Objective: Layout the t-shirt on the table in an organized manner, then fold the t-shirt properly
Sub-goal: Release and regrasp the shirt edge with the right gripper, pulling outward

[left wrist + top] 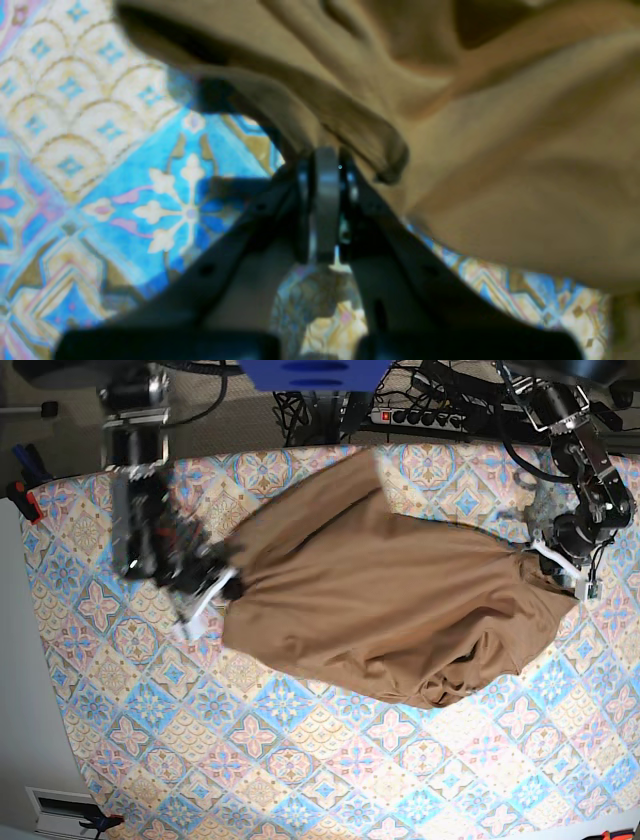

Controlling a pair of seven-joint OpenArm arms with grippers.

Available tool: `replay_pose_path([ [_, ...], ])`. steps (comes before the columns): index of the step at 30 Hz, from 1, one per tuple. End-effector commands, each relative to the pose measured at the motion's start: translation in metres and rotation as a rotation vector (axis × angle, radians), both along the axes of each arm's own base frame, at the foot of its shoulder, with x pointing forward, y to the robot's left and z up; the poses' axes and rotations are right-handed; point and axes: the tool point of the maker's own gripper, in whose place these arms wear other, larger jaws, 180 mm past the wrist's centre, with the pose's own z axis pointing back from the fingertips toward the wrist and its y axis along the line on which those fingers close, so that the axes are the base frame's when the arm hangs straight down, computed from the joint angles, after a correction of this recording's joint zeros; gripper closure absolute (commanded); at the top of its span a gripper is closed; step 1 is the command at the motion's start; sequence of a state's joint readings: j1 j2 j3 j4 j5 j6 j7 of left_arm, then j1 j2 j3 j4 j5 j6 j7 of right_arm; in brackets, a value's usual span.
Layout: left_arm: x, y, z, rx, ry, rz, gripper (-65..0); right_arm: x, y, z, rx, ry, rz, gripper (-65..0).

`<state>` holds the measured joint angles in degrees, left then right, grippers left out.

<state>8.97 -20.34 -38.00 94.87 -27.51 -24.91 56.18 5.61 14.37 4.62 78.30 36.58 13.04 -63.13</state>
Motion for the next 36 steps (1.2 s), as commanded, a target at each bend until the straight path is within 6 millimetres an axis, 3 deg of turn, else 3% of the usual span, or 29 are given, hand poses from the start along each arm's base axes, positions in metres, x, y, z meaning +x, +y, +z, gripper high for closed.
replay_pose_path([
  [1,0.006,0.0,0.014,0.021,-0.048,-0.011,0.0,0.018,0.001,0.017,0.011,-0.052,0.006,0.0],
  [5,-0.002,-0.011,0.017,0.027,-0.058,-0.024,0.0,0.057,-0.022,0.034,-0.116,-0.105,0.004,0.0],
  [9,-0.008,-0.023,0.014,0.013,-0.055,-0.031,0.0,0.072,-0.061,0.026,-0.343,-0.094,-0.005,0.0],
  [11,-0.013,-0.026,0.011,0.007,-0.048,-0.032,0.0,0.085,-0.073,0.037,-0.449,-0.123,-0.002,0.0],
  [14,-0.016,-0.032,0.008,-0.004,-0.044,-0.03,0.0,0.105,-0.059,0.052,-0.5,-0.173,0.007,0.0],
  [18,-0.018,-0.034,0.007,-0.009,-0.039,-0.031,0.0,0.105,-0.053,0.053,-0.547,-0.179,0.019,0.0],
  [23,-0.018,-0.033,0.006,-0.008,-0.038,-0.031,0.0,0.119,-0.045,0.098,-0.551,-0.322,0.007,0.0],
  [27,-0.017,-0.038,0.005,-0.013,-0.036,-0.046,0.0,0.125,-0.028,0.143,-0.528,-0.458,-0.007,-17.4],
  [32,-0.014,-0.046,0.004,-0.016,-0.032,-0.074,0.0,0.081,-0.02,0.123,-0.526,-0.453,0.021,-37.2],
  [36,-0.013,-0.05,0.003,-0.025,-0.034,-0.078,0.0,0.062,-0.014,0.116,-0.524,-0.447,0.038,-45.1],
])
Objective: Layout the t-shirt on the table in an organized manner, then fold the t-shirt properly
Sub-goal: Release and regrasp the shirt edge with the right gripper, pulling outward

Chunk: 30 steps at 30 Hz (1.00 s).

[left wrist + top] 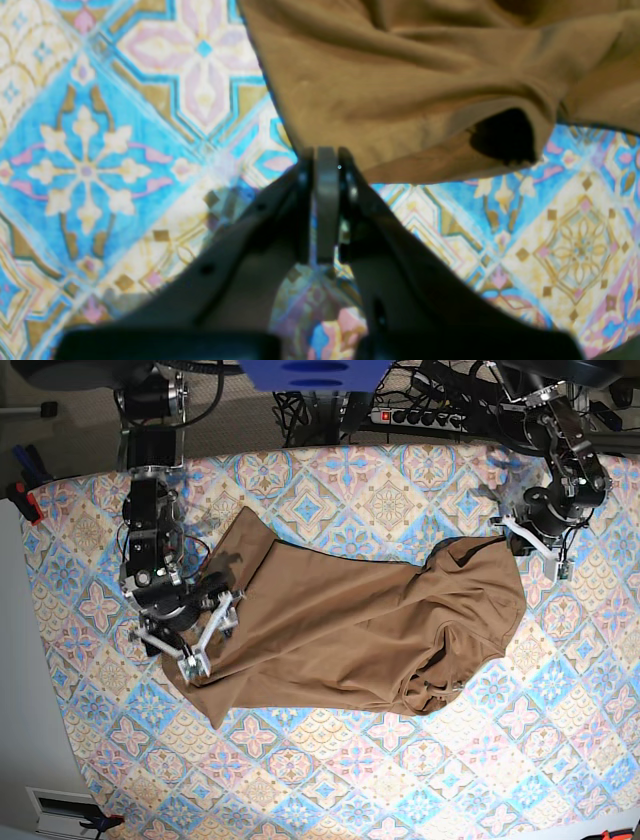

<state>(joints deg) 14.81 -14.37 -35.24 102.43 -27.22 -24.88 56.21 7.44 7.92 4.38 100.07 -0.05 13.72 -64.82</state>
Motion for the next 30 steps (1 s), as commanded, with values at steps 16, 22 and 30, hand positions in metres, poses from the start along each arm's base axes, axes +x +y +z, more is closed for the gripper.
replay_pose_path([
  [16,0.011,0.002,0.014,0.015,-0.055,-0.013,-12.4,-0.094,-0.017,-0.021,0.545,-0.049,-0.261,-46.8],
  [22,0.011,0.003,0.014,0.018,-0.055,-0.014,-12.4,-0.117,-0.01,-0.03,0.659,-0.026,-0.294,-46.8],
  [30,0.01,0.003,0.014,0.02,-0.05,-0.015,-12.4,-0.141,-0.005,-0.07,0.692,0.094,-0.358,-46.8],
])
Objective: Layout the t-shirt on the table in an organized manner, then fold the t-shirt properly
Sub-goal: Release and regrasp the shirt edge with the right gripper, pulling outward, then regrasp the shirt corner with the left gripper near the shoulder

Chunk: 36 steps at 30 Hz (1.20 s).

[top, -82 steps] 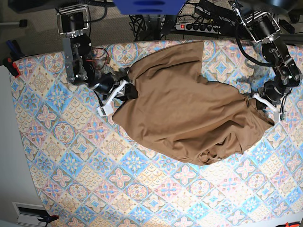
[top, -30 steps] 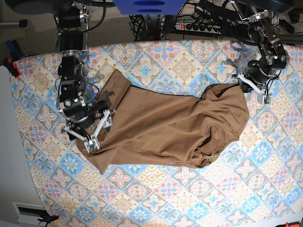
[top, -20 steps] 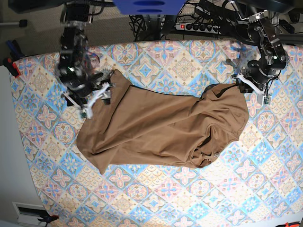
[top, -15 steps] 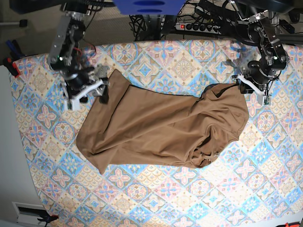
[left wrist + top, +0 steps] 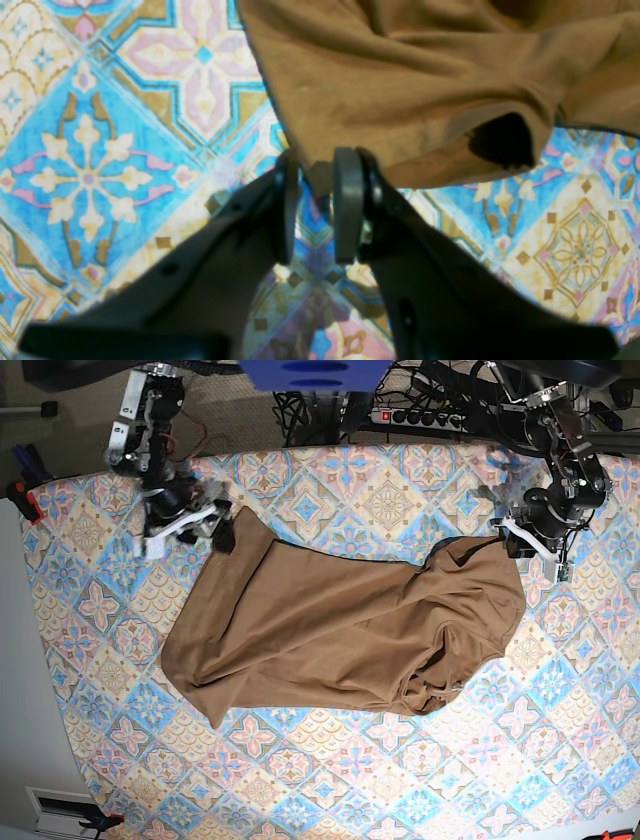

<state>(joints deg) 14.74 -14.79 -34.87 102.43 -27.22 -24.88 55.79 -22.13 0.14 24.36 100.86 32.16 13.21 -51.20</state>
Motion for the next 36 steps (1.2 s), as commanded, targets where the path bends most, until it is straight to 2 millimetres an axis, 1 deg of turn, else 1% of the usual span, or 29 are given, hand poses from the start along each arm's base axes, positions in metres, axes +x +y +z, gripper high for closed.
replay_pose_path([
  [1,0.008,0.003,0.013,0.014,-0.043,-0.008,-12.4,0.002,-0.002,0.002,0.008,-0.019,-0.005,-46.8],
  [5,0.008,0.002,0.012,0.012,-0.043,-0.008,-12.4,-0.01,0.001,-0.021,0.036,0.054,-0.013,-46.8],
  [6,0.008,0.002,0.012,0.012,-0.043,-0.008,-12.4,-0.011,0.003,-0.024,0.039,0.061,-0.01,-46.8],
  [7,0.008,0.002,0.013,0.013,-0.045,-0.007,-12.4,-0.012,0.01,-0.025,0.047,0.067,0.007,-46.8],
  [12,0.008,0.002,0.012,0.01,-0.047,-0.005,-12.4,-0.014,0.055,-0.025,0.089,0.072,0.126,-46.8],
  [14,0.009,0.001,0.015,0.015,-0.054,-0.009,-12.4,-0.016,0.074,-0.024,0.106,0.073,0.173,-46.8],
  [15,0.01,0.001,0.017,0.017,-0.059,-0.011,-12.4,-0.017,0.081,-0.024,0.114,0.074,0.193,-46.8],
  [17,0.011,0.0,0.021,0.023,-0.069,-0.015,-12.4,-0.019,0.09,-0.024,0.123,0.076,0.214,-46.8],
  [18,0.011,0.0,0.022,0.024,-0.071,-0.016,-12.4,-0.019,0.092,-0.024,0.124,0.082,0.21,-46.5],
  [20,0.011,0.0,0.022,0.024,-0.071,-0.016,-12.4,-0.019,0.088,-0.028,0.121,0.104,0.176,-43.2],
  [22,0.011,0.0,0.022,0.024,-0.071,-0.016,-12.4,-0.019,0.086,-0.029,0.118,0.118,0.154,-37.7],
  [25,0.011,0.0,0.022,0.024,-0.071,-0.016,-12.4,-0.019,0.084,-0.029,0.114,0.117,0.153,-27.5],
  [28,0.011,0.0,0.022,0.024,-0.071,-0.016,-12.4,-0.019,0.082,-0.029,0.112,0.117,0.149,-21.7],
  [33,0.012,-0.002,0.022,0.023,-0.072,-0.02,-12.8,-0.018,0.081,-0.029,0.11,0.116,0.145,-20.8],
  [36,0.015,-0.015,0.019,0.016,-0.066,-0.066,-13.0,-0.018,0.08,-0.029,0.108,0.114,0.146,-20.8],
])
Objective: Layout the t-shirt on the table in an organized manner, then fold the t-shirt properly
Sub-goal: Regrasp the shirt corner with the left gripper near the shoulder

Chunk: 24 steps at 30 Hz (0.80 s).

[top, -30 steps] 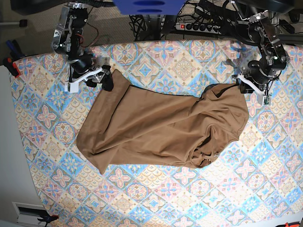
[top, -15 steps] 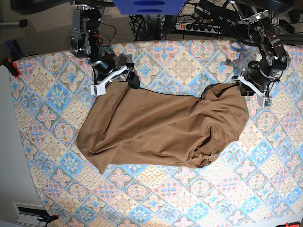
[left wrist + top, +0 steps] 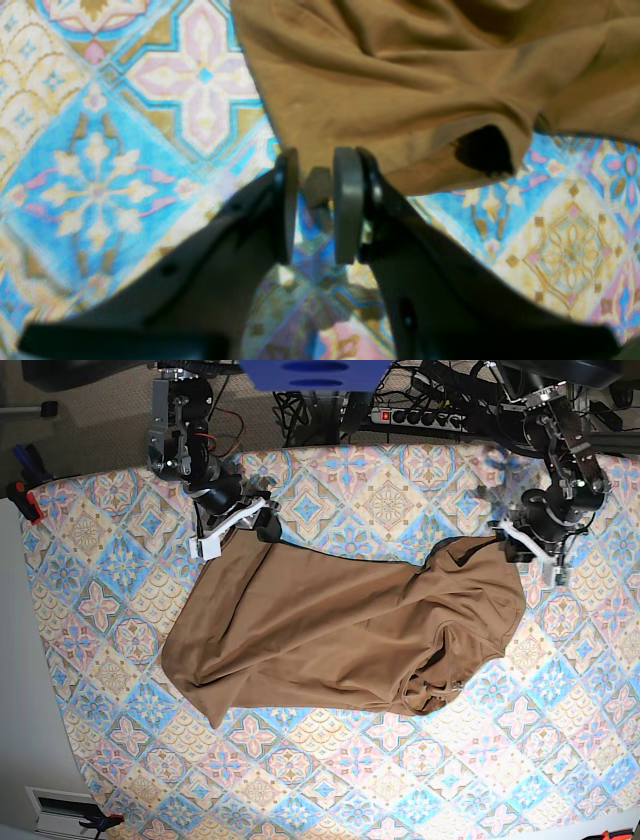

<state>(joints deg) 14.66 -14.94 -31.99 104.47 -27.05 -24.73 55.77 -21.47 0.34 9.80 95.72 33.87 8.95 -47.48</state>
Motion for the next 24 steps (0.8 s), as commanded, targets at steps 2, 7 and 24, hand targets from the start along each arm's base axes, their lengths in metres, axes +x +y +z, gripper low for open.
replay_pose_path([
  [2,0.008,-0.002,0.011,0.006,-0.044,-0.02,-13.0,-0.011,0.0,-0.008,-0.021,0.051,0.026,-20.8],
  [7,0.009,-0.004,0.011,0.003,-0.045,-0.025,-13.0,-0.01,-0.005,-0.008,-0.024,0.052,0.013,-20.8],
  [24,0.008,-0.004,0.01,0.006,-0.037,-0.025,-12.7,-0.007,-0.047,-0.011,-0.064,0.06,-0.092,-20.3],
])
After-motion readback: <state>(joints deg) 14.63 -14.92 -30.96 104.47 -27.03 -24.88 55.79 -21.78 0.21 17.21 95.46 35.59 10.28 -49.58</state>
